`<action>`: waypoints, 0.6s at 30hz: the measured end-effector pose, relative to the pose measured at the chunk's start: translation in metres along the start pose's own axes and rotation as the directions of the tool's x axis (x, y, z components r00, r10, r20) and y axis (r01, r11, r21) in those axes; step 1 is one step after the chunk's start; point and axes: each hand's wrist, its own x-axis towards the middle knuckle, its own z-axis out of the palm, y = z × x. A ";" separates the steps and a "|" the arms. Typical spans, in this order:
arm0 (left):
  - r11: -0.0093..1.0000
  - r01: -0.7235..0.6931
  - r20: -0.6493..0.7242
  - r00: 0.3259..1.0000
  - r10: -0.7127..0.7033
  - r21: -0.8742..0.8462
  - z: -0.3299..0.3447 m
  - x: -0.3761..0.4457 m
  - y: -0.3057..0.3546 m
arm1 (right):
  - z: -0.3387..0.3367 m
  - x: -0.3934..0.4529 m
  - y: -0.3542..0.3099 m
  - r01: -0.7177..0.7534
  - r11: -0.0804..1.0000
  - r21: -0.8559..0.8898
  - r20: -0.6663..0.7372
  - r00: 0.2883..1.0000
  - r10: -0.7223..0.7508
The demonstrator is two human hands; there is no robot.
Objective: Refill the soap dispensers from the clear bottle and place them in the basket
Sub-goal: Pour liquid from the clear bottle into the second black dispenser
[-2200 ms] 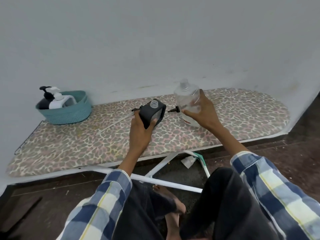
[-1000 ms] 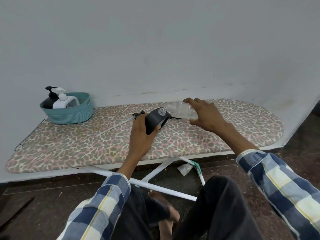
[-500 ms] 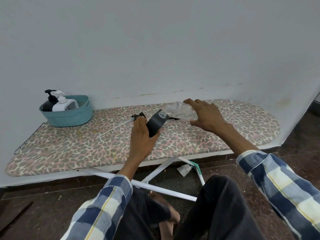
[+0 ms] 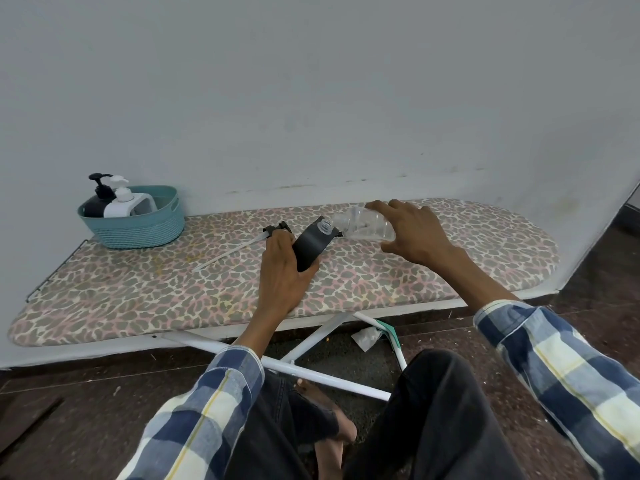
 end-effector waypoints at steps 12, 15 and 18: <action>0.979 0.000 0.038 0.999 0.008 -0.206 0.000 -0.001 -0.001 | -0.001 0.007 0.002 0.017 1.000 -0.015 -0.006 1.000 -0.017; 0.969 0.025 0.061 0.998 -0.010 -0.245 0.003 0.001 -0.008 | -0.001 0.010 0.004 0.026 0.999 -0.025 -0.007 1.000 -0.026; 0.953 0.044 0.067 0.997 -0.025 -0.300 0.004 0.003 -0.012 | -0.001 0.012 0.005 0.029 0.999 -0.024 0.000 1.000 -0.029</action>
